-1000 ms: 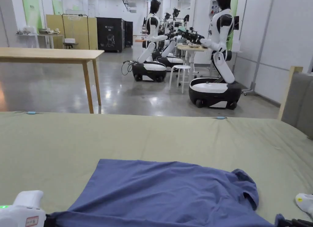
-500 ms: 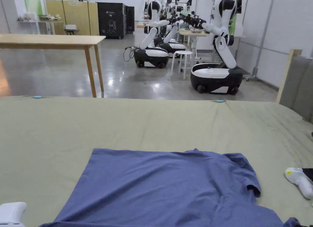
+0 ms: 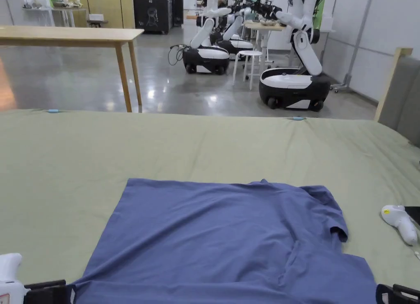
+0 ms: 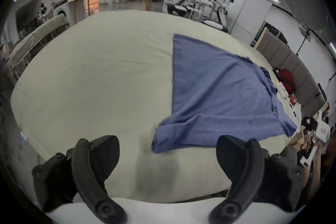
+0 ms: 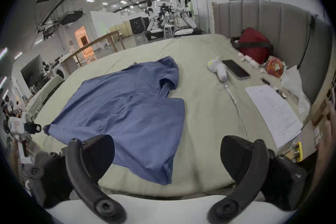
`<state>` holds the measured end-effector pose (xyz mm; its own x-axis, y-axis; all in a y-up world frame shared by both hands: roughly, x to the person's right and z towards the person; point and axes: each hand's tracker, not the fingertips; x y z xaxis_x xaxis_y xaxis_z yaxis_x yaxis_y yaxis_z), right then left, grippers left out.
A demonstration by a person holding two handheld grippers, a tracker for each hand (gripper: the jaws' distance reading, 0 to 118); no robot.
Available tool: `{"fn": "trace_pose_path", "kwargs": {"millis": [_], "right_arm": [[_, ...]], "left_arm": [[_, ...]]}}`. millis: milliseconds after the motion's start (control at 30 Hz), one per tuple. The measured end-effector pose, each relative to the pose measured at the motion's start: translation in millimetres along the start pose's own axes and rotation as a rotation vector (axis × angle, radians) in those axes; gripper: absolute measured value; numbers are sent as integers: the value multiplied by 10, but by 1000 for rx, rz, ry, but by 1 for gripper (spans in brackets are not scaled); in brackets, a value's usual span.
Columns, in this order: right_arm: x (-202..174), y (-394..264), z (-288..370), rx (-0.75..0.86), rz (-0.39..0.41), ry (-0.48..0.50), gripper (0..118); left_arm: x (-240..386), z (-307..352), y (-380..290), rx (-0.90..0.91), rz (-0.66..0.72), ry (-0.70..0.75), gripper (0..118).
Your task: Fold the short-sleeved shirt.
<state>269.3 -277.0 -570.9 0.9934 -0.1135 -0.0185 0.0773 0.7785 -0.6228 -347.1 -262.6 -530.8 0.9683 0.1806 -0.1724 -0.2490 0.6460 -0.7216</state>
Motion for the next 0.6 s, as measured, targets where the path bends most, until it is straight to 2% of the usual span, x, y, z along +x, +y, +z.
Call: {"fn": "trace_pose_path", "kwargs": {"millis": [33,67,100,133,167,200,233,300,467,500,533,567,600], "right_arm": [[16,1,13,15,2,-4,114],[8,8,39,19,2,-10,98],[0,17,73,32,-1,-14,80],[-17,27,94,39,10,-6,67],[-54,17,99,48,21,-11,67],[-71,9,89,67,54,-57,27],[-90,-7,99,93,65,-58,1],[-83,-5,86,38,43,9,1],[-189,-67,95,41,78,1,1],[-197,-75,88,36,79,7,1],[-209,-76,86,28,78,15,1],[-227,-76,93,27,77,17,1],[-241,-76,91,26,77,18,1]], "left_arm": [[13,91,7,47,-9,24,101],[33,169,13,83,-28,49,83],[50,241,15,118,-51,69,77],[76,312,22,141,-79,92,69],[98,355,19,159,-101,107,69],[115,371,16,163,-128,113,37],[102,354,7,166,-132,125,5],[88,319,7,130,-138,90,1],[67,177,-44,77,-150,66,1],[54,143,-62,56,-145,50,3],[50,103,-62,28,-150,31,17],[51,65,-61,21,-149,33,75],[52,2,-64,-1,-148,43,114]]}}
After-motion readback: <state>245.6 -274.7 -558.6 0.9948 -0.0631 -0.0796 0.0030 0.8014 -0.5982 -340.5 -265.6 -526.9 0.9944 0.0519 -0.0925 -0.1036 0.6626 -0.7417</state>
